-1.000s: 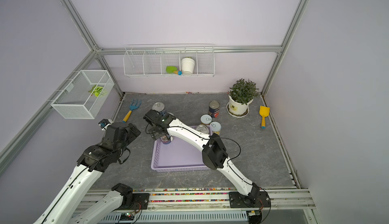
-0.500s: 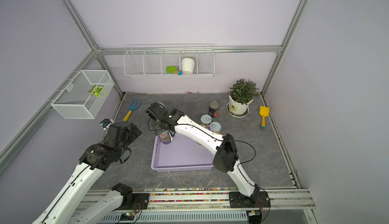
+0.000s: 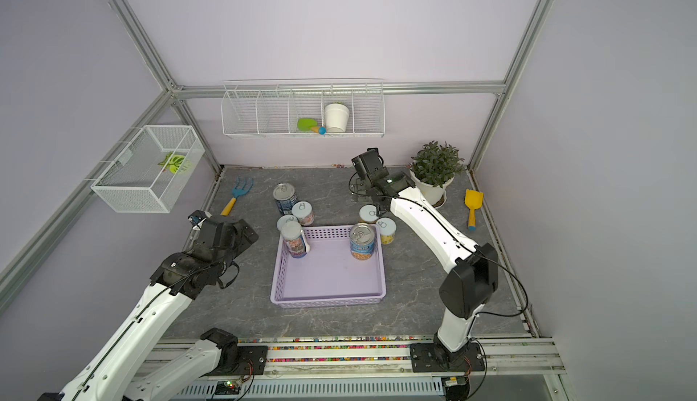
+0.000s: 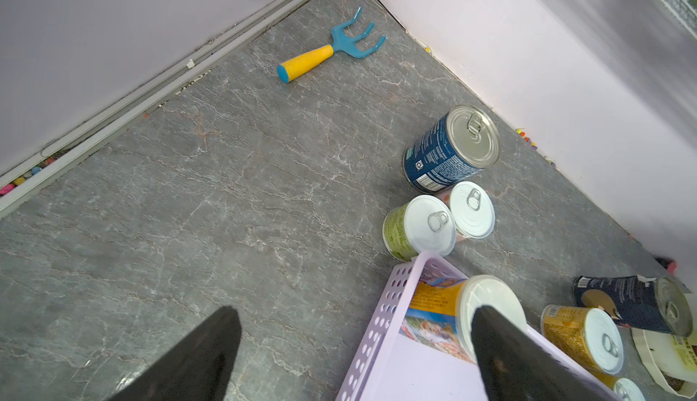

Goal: Put the canned food in the basket
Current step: Pick up the canned food from the center of the board.

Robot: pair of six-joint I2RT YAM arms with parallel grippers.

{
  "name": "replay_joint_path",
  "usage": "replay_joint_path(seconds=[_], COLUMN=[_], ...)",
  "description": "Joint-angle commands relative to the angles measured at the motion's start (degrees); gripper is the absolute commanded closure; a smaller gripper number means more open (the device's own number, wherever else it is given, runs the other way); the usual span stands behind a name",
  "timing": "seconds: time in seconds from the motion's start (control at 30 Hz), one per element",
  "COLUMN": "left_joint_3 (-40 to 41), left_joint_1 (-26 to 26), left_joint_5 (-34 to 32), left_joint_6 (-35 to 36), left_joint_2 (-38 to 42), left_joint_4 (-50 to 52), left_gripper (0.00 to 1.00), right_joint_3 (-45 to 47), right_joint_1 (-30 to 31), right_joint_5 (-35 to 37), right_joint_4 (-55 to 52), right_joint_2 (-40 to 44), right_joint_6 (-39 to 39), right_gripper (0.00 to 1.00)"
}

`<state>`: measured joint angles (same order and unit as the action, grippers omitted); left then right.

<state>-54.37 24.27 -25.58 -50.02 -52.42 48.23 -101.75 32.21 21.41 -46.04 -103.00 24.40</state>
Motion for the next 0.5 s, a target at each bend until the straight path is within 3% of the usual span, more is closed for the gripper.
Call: replay_joint_path(seconds=[0.0,0.47], left_joint_3=[-0.56,0.14], left_joint_1=[-0.34,-0.37], left_joint_5=[1.19,4.45], left_joint_6=[1.15,2.20], left_joint_2=[-1.99,-2.93], left_joint_4=[-0.06,-2.19], left_gripper=[0.00,0.00], right_joint_3=[-3.02,-26.44], right_joint_1=[-1.76,-6.43], right_joint_5=[-0.09,-0.46], right_joint_4=[0.22,-9.28], right_joint_2=[-5.39,-24.50], right_joint_6=[-0.27,-2.25], right_gripper=[0.02,0.02])
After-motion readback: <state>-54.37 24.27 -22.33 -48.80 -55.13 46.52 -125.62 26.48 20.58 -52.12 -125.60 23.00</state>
